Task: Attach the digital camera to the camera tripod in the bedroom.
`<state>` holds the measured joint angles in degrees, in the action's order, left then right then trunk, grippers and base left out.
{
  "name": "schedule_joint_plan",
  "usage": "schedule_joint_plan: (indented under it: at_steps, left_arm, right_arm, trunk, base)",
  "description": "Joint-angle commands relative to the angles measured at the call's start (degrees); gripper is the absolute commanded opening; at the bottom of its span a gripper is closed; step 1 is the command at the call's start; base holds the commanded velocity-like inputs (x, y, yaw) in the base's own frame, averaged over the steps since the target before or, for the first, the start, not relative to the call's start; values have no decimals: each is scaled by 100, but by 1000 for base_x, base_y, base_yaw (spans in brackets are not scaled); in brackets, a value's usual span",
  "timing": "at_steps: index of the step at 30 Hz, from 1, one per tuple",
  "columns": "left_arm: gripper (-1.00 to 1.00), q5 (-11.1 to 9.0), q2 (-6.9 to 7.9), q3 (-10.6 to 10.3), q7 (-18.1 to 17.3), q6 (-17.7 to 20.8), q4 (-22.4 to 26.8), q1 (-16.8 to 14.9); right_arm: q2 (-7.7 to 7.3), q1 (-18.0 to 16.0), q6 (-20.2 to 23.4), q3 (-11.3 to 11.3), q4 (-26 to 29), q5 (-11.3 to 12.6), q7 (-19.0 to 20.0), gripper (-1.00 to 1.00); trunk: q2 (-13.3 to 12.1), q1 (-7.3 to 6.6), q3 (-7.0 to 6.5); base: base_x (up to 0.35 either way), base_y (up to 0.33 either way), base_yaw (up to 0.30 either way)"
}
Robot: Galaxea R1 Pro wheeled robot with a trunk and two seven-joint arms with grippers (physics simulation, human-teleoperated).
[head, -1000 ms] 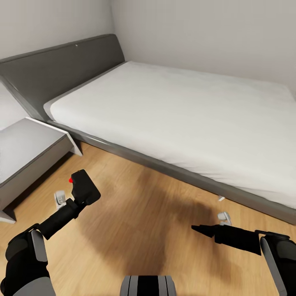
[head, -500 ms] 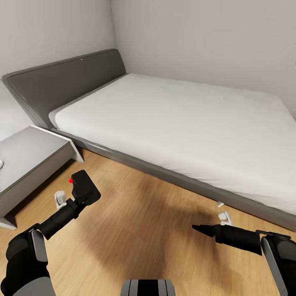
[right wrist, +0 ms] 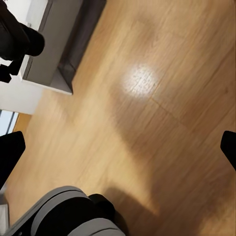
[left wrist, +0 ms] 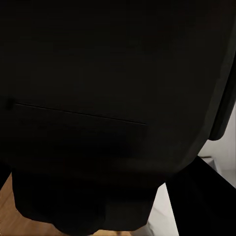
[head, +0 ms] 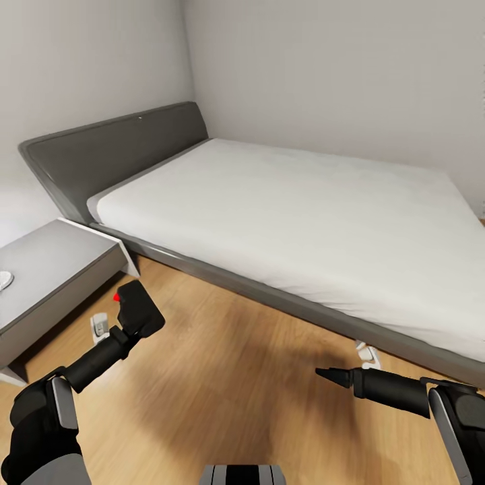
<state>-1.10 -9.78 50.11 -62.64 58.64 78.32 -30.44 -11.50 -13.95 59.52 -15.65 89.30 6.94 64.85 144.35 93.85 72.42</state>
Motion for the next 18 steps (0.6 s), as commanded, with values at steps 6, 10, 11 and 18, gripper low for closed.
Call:
schedule_joint_plan:
  at_steps: [6, 10, 11, 18]
  left_arm:
    - [-100, -13, -13, 16, 488, 51, 6, -6]
    - [-100, -39, -18, 16, 975, 51, 7, -6]
    - [-100, -55, -20, 16, 1195, 51, 7, -6]
    - [-100, -87, -22, 9, 1611, 53, 8, -6]
  right_arm:
    - [-1, -3, 44, -1, -3, 16, 2, 100]
    - [-2, -3, 48, -1, -3, 12, 2, 100]
    - [-2, -3, 48, 0, -2, 11, 2, 100]
    - [-11, -3, 48, -5, -8, 3, -6, 100]
  trunk:
    - [-7, -16, -129]
    - [-12, -27, -218]
    - [-13, -29, -240]
    - [-23, -47, -395]
  base:
    - [0, 0, 0]
    - [0, 0, 0]
    - [0, 0, 0]
    - [0, 0, 0]
